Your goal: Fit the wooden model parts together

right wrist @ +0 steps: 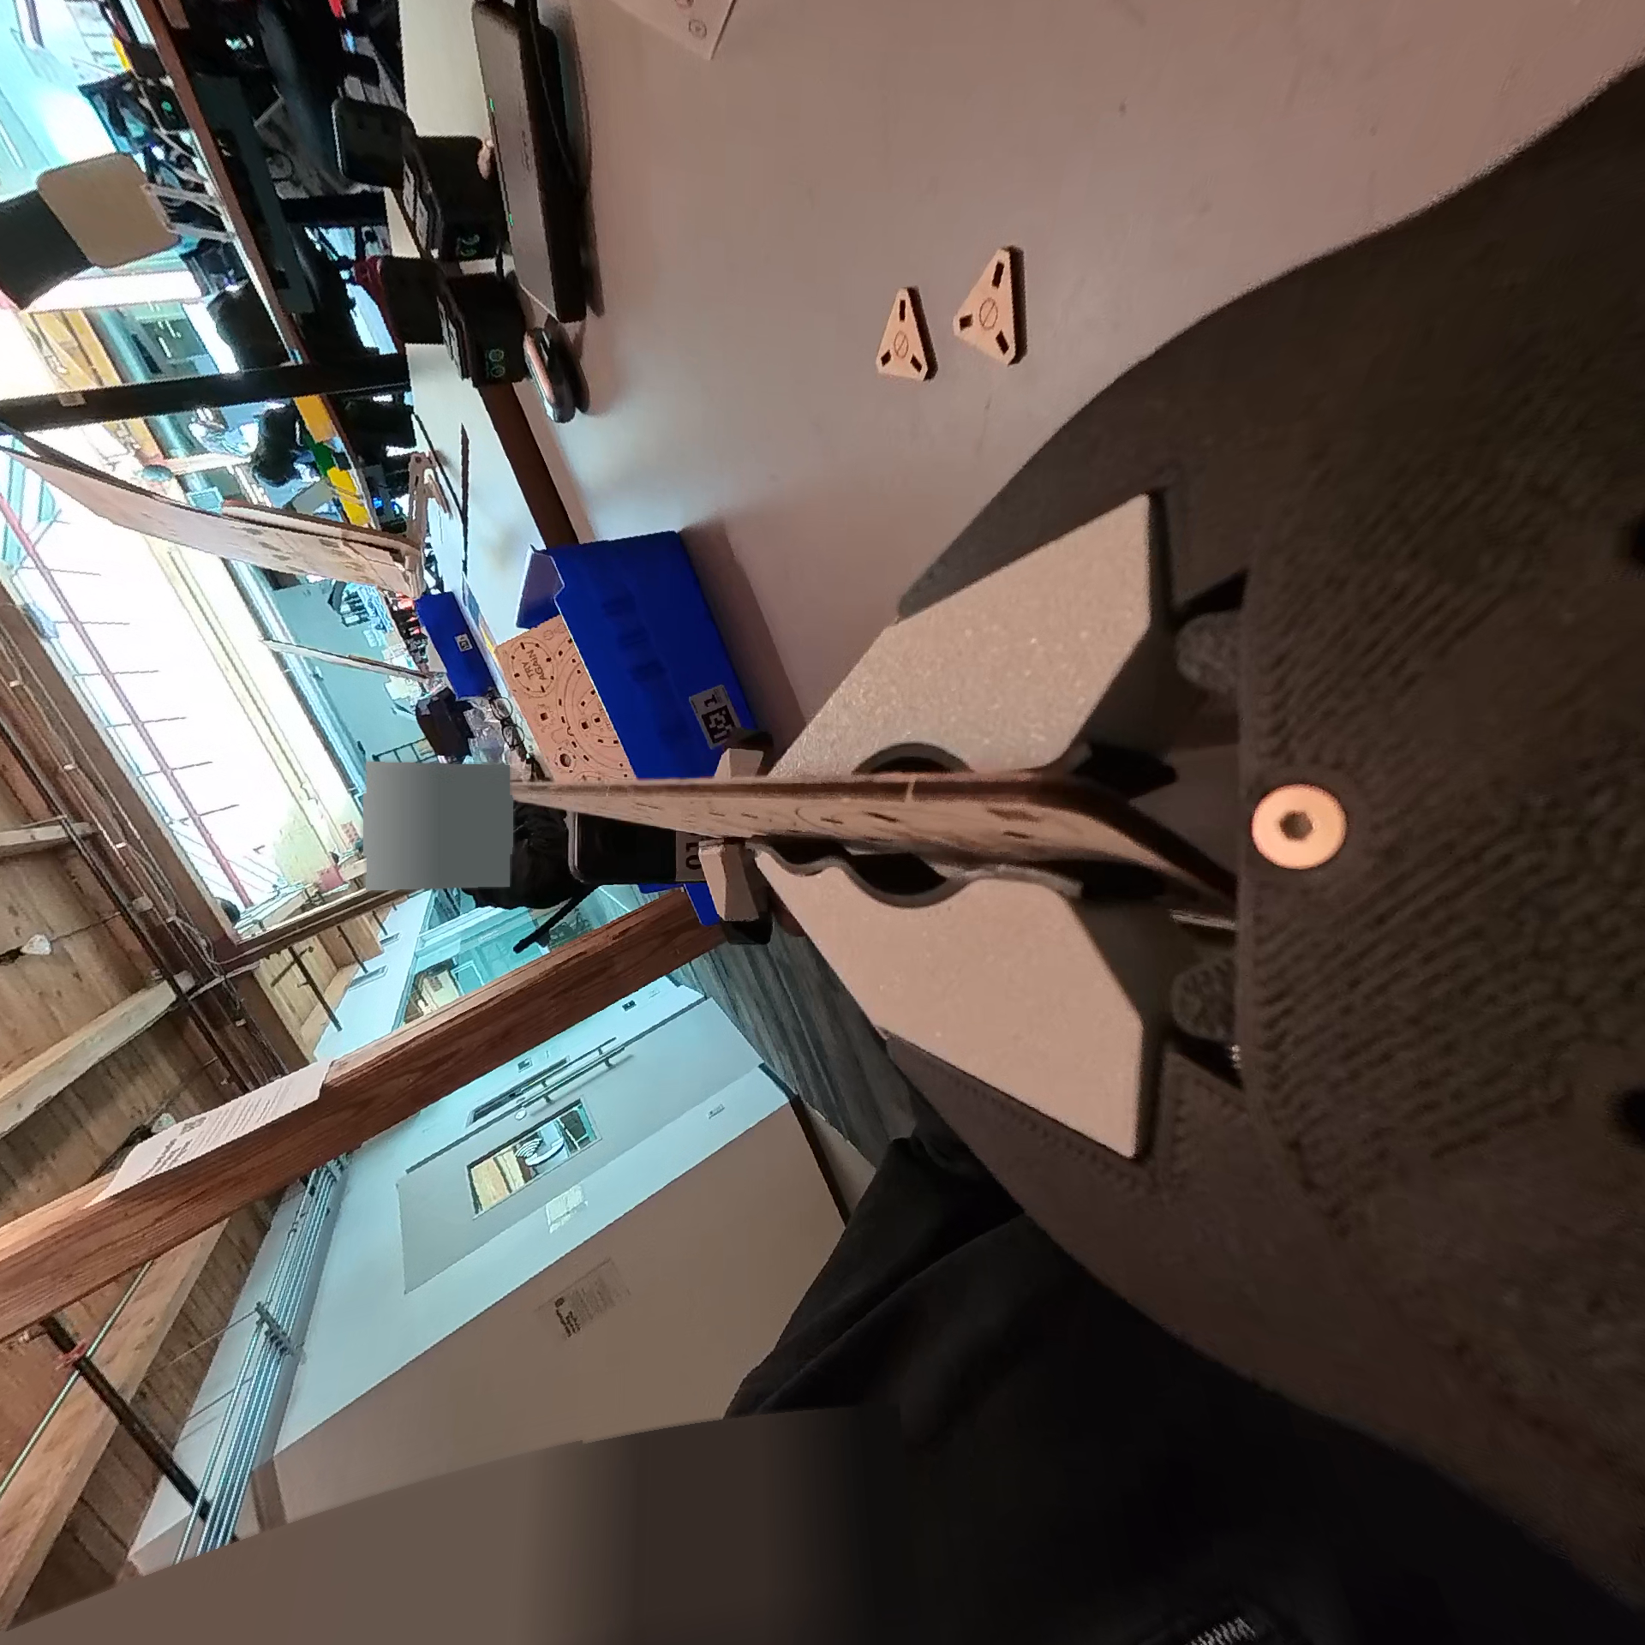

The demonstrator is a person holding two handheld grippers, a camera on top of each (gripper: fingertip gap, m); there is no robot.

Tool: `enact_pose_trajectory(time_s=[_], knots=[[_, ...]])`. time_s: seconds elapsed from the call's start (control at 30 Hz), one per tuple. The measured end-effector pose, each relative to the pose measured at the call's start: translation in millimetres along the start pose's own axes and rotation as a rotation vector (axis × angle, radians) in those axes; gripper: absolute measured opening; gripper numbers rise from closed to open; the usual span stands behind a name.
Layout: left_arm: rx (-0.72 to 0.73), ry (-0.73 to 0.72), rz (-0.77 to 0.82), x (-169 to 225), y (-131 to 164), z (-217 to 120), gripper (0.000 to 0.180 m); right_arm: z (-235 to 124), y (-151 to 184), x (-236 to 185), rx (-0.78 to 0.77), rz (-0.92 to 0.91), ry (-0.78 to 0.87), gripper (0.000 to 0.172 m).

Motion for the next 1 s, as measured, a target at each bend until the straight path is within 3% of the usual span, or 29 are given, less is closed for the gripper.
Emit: enact_pose_trajectory(time_s=[0.27, 0.43, 0.63, 0.8, 1.0], knots=[[0.025, 0.000, 0.012, 0, -1, 0, 0.003, 1, 0, 0, 0.001, 0.003, -0.006, 0.003], [0.073, -0.002, -0.006, 0, -5, -2, 0.019, 11, 16, -4, -0.096, 0.025, -0.064, 0.006], [0.026, -0.005, -0.020, -1, -1, -1, 0.002, 16, 24, -9, -0.139, 0.032, -0.107, 0.011], [0.039, -0.079, 0.009, -8, -7, -8, 0.002, 5, -3, 7, 0.056, 0.103, -0.020, 0.038], [0.085, -0.194, 0.082, -14, -17, -19, 0.002, -33, -38, 34, 0.301, 0.068, 0.200, 0.035]])
Point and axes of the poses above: each gripper's, where its closed fingertips meet, z out along the fingers, y out of its underside, x = y × z across the jaws, the point moved 4 cm from there along -z, back along the fingers, and after that the axes turned 14 degrees about y, right-handed, at the moved point
